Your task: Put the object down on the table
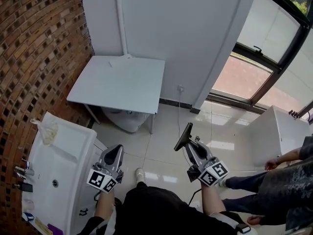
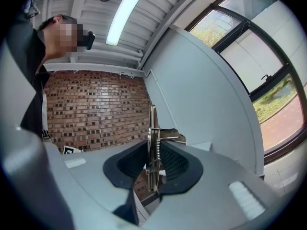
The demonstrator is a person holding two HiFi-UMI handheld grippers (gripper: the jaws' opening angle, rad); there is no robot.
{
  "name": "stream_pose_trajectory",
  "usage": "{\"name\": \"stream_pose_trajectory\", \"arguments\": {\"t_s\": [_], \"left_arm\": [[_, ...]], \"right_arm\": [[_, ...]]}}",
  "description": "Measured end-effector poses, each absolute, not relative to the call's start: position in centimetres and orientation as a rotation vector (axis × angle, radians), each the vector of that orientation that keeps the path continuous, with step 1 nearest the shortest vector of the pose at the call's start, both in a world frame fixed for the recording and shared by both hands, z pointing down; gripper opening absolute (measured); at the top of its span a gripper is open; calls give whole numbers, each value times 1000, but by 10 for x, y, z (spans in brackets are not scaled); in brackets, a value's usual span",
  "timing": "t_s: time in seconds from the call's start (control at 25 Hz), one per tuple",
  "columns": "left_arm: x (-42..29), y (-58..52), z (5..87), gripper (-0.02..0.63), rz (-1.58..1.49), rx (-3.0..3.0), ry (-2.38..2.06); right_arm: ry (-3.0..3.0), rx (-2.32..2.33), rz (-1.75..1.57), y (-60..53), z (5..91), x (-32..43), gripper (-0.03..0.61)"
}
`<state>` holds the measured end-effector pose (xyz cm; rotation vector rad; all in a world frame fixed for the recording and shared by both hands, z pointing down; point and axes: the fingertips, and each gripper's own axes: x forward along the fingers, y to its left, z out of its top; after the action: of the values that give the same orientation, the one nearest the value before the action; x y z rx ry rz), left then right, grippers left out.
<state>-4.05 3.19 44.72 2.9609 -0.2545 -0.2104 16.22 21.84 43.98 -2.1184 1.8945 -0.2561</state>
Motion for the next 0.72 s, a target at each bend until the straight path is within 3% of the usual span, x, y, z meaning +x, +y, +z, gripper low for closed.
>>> {"name": "stream_pose_trajectory", "arguments": {"t_s": [0.72], "left_arm": [[3,-86,446,2,-244,2985,-210]], "right_arm": [[1965,-2132,-236,83,433,195,91]]}}
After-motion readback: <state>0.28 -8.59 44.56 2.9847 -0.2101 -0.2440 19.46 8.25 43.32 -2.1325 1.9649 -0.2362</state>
